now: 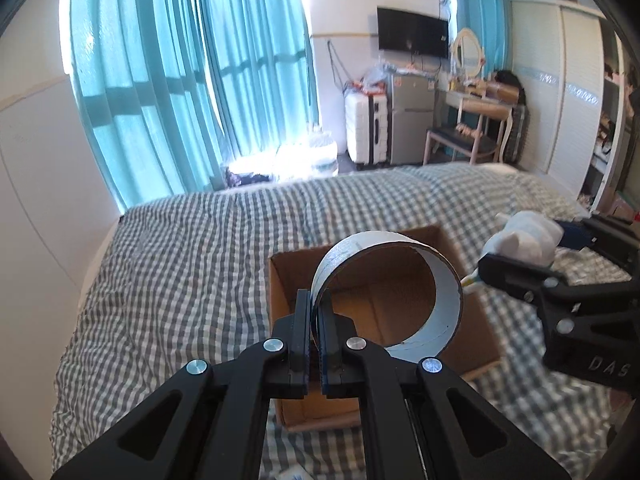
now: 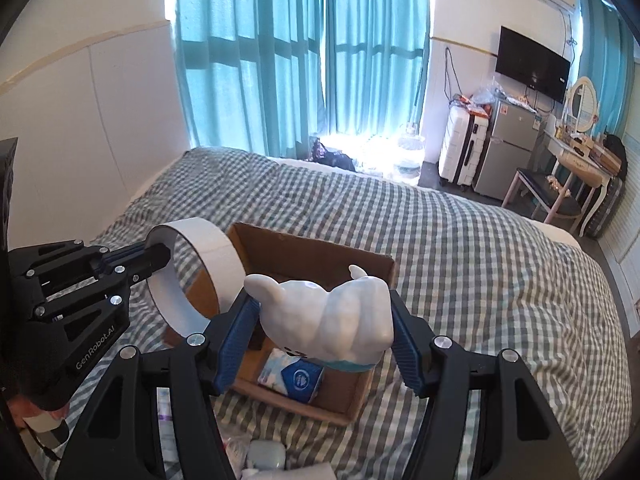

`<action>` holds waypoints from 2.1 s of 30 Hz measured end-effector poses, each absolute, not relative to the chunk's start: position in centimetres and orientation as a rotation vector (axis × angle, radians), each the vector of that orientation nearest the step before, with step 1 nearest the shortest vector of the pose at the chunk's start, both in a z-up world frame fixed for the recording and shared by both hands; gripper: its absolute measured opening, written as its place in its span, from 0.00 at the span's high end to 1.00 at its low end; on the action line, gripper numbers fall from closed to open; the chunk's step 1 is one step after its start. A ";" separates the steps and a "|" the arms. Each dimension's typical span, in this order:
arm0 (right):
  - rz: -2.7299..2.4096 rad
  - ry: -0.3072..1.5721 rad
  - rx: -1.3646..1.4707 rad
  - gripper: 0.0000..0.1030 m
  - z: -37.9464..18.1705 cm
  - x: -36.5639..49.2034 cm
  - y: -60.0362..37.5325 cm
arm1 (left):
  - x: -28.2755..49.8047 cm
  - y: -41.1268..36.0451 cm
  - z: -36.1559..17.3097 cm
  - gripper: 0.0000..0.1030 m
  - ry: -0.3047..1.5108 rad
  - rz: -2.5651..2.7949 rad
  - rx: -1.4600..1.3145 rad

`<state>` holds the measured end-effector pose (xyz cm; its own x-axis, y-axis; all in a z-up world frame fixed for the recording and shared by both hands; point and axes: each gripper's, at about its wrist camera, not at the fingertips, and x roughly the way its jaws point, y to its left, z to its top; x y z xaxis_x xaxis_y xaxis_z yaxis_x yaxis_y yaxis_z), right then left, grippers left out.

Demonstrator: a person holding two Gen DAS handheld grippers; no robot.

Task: Organize objects
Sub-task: 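Lower the tape roll and figurine into the box and open both tools, then move both tools back toward the toothpaste tube and floss jar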

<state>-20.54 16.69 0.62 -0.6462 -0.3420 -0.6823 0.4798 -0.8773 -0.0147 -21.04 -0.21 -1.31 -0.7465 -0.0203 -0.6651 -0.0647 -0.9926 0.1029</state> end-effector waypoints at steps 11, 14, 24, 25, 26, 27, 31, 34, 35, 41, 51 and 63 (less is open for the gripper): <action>-2.442 0.284 1.139 0.39 -7.7 -27.1 14.3 | -26.9 -0.8 -10.1 0.97 0.227 2.787 -1.305; -2.432 0.259 1.161 0.39 -8.9 -27.8 14.4 | -27.5 -0.7 -11.0 0.97 0.248 2.761 -1.304; -2.456 0.141 1.045 0.24 -4.7 -25.0 16.1 | -26.0 0.1 -9.6 0.71 0.227 2.704 -1.331; -2.454 0.145 1.029 0.24 -3.9 -24.5 16.1 | -25.3 0.1 -9.0 0.68 0.228 2.713 -1.317; -2.454 0.152 1.011 0.23 -3.1 -23.9 16.2 | -24.7 0.0 -8.2 0.56 0.225 2.723 -1.304; -2.461 0.161 0.989 0.21 -2.1 -23.2 16.3 | -23.9 -0.1 -7.3 0.39 0.216 2.738 -1.288; -2.493 0.211 0.904 0.20 1.8 -19.8 17.0 | -20.3 -0.8 -3.5 0.14 0.185 2.820 -1.158; -2.500 0.242 0.865 0.20 4.1 -16.9 17.8 | -17.3 -1.2 -0.8 0.12 0.207 2.858 -1.102; -2.503 0.249 0.853 0.20 4.8 -16.0 18.1 | -16.1 -1.3 0.1 0.11 0.215 2.878 -1.079; -2.520 0.311 0.784 0.20 7.3 -9.9 19.9 | -10.1 -2.0 3.2 0.08 0.197 2.939 -1.018; -2.505 0.348 0.820 0.20 5.2 -4.0 22.0 | -3.5 -2.9 3.0 0.07 0.144 2.989 -0.998; -2.481 0.371 0.999 0.20 -2.6 -4.1 22.1 | -3.0 -3.9 -3.0 0.07 0.084 2.982 -1.137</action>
<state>-4.08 22.08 -2.55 -0.6433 -0.2957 -0.7062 0.4894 -0.8681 -0.0824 -2.98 -3.88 -2.98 -0.7452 -0.0659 -0.6636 0.0284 -0.9973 0.0672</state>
